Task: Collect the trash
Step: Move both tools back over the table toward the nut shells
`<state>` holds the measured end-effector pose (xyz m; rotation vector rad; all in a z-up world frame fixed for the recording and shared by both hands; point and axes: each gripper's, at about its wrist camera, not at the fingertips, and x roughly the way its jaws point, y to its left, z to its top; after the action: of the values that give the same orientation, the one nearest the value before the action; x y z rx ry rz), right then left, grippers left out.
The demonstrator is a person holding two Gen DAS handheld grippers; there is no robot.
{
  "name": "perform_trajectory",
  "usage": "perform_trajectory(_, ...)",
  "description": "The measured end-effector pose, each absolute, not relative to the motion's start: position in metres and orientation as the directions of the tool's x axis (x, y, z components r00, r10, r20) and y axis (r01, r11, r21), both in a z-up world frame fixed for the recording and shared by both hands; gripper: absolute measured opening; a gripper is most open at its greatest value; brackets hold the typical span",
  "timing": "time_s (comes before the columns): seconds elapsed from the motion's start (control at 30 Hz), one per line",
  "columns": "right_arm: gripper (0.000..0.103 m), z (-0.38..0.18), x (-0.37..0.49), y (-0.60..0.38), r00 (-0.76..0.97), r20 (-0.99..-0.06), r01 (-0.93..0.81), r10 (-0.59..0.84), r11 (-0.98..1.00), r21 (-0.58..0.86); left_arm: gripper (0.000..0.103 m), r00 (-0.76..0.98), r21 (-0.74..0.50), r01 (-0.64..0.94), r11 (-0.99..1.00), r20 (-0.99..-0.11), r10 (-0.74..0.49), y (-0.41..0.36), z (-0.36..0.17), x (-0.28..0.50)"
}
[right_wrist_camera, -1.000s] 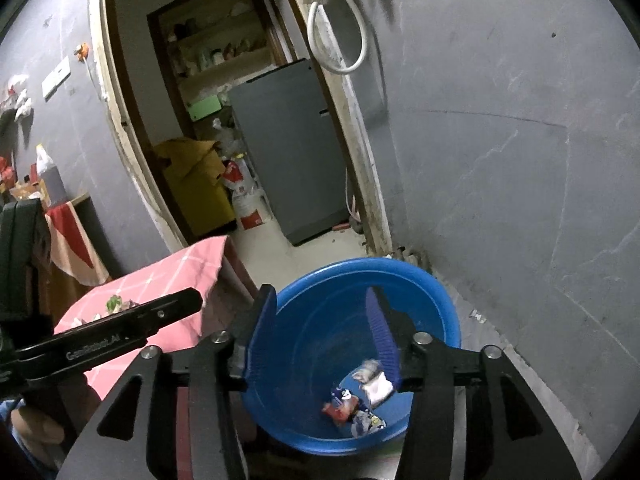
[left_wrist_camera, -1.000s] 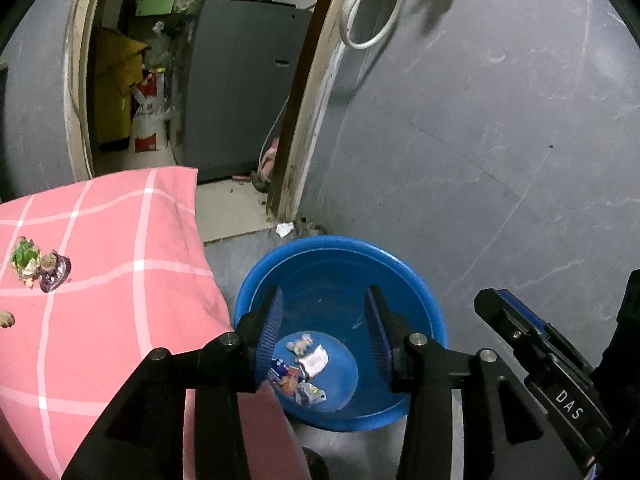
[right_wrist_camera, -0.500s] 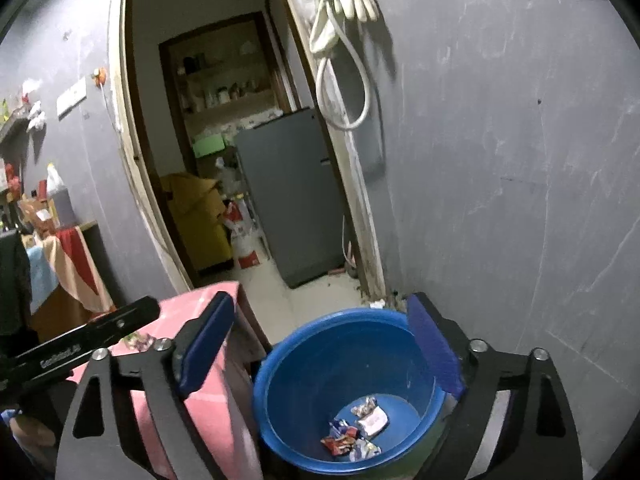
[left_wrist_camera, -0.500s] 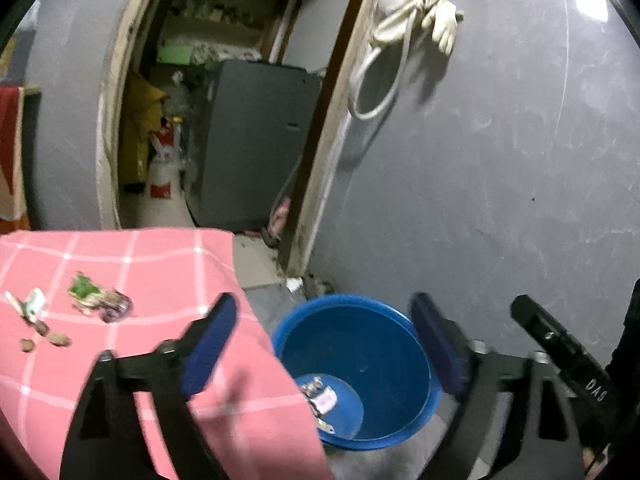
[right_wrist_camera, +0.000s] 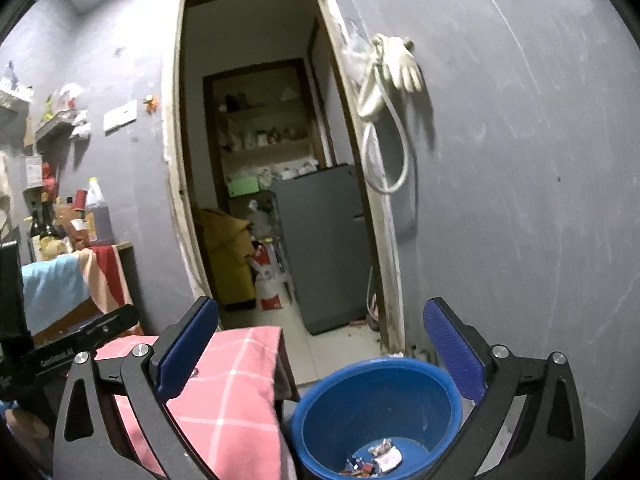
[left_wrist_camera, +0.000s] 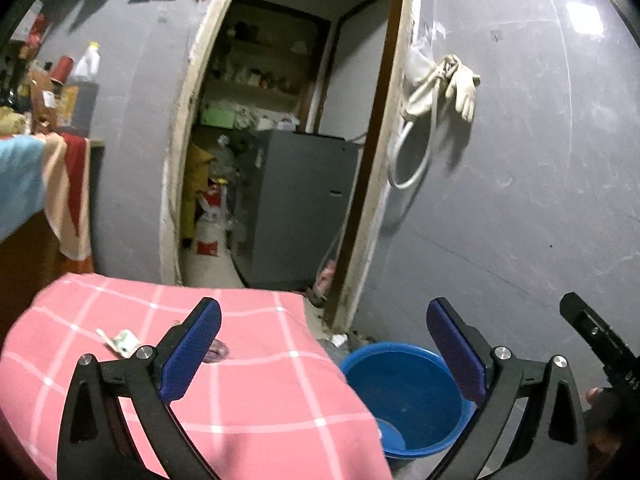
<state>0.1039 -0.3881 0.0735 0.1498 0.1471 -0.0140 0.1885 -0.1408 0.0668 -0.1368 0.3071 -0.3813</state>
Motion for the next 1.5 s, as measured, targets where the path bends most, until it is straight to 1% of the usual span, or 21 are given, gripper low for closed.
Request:
perform_trajectory(0.23,0.103,0.084,0.095,-0.361,0.994,-0.106,-0.015,0.027,0.994,0.113,0.101,0.925,-0.126,0.302,0.945,-0.2,-0.322,-0.113,0.072,0.164)
perform_trajectory(0.43,0.103,0.089,0.094,-0.335,0.994,-0.089,-0.062,0.07,0.994,0.091,0.101,0.951,-0.064,0.265,0.962,-0.145,-0.271,-0.091,0.075,0.144)
perform_trajectory(0.67,0.103,0.089,0.099,-0.307,0.988,-0.087,-0.121,0.129,0.989,0.09,0.101,0.97,-0.015,0.213,0.977,-0.118,-0.213,-0.064,0.075,0.129)
perform_trajectory(0.87,0.103,0.085,0.111,-0.281,0.978,-0.099,-0.177,0.185,0.981,0.084,0.101,0.978,-0.038,0.159,0.987,-0.133,-0.162,-0.038,0.068,0.13)
perform_trajectory(1.23,0.103,0.066,0.146,-0.234,0.96,-0.123,-0.249,0.25,0.968,0.027,0.101,0.982,-0.068,0.048,0.997,-0.178,-0.06,0.014,0.047,0.149)
perform_trajectory(1.5,0.103,0.047,0.174,-0.206,0.934,-0.158,-0.32,0.319,0.947,0.018,0.101,0.974,-0.091,-0.015,0.996,-0.228,-0.006,0.044,0.022,0.168)
